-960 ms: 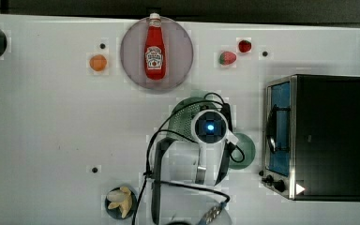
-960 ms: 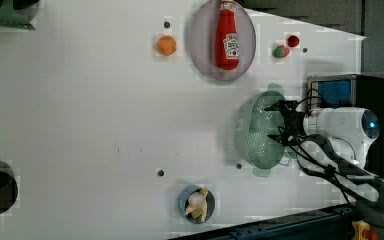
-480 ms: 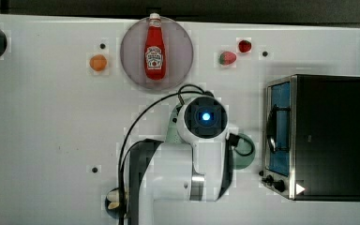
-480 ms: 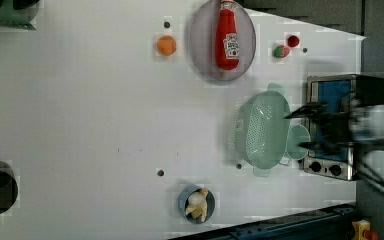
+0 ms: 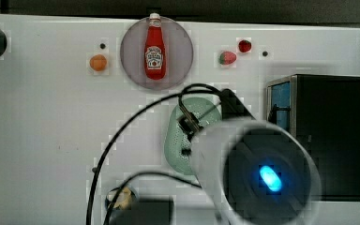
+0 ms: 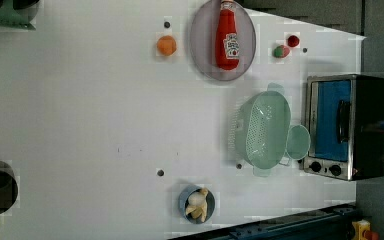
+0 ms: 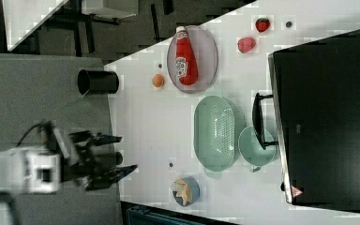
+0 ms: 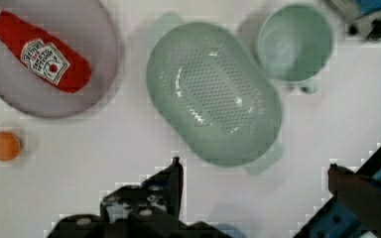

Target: Drag strainer left to right.

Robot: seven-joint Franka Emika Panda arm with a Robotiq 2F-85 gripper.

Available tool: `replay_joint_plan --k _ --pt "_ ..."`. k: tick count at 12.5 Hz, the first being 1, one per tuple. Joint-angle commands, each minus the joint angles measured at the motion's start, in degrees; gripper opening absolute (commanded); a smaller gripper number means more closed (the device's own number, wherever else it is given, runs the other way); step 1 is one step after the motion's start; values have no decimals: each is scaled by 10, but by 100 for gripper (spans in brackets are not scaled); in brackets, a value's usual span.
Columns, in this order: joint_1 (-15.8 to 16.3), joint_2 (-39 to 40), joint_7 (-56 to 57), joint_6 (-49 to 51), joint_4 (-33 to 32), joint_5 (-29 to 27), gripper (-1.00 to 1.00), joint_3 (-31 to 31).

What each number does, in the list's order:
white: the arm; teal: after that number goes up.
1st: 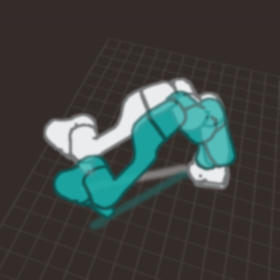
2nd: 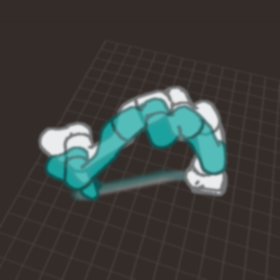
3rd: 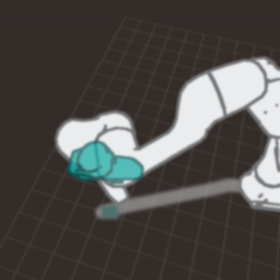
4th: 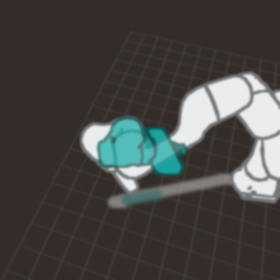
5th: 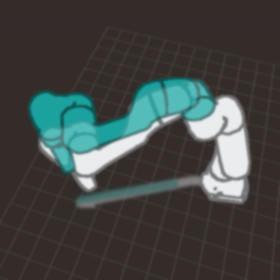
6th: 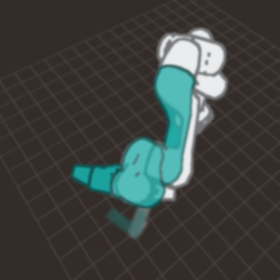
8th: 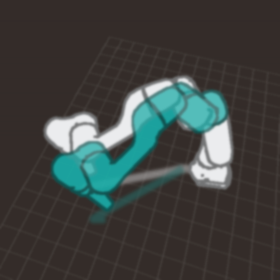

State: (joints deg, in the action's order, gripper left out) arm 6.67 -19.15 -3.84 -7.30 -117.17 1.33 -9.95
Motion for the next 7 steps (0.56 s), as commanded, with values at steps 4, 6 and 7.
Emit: replay_joint_plan --k 4,6,7 --pt "-3 1 35 41 37 30 100 -2" --pt "-3 2 35 41 36 30 100 -2" --pt "-3 3 35 41 35 30 100 -2"
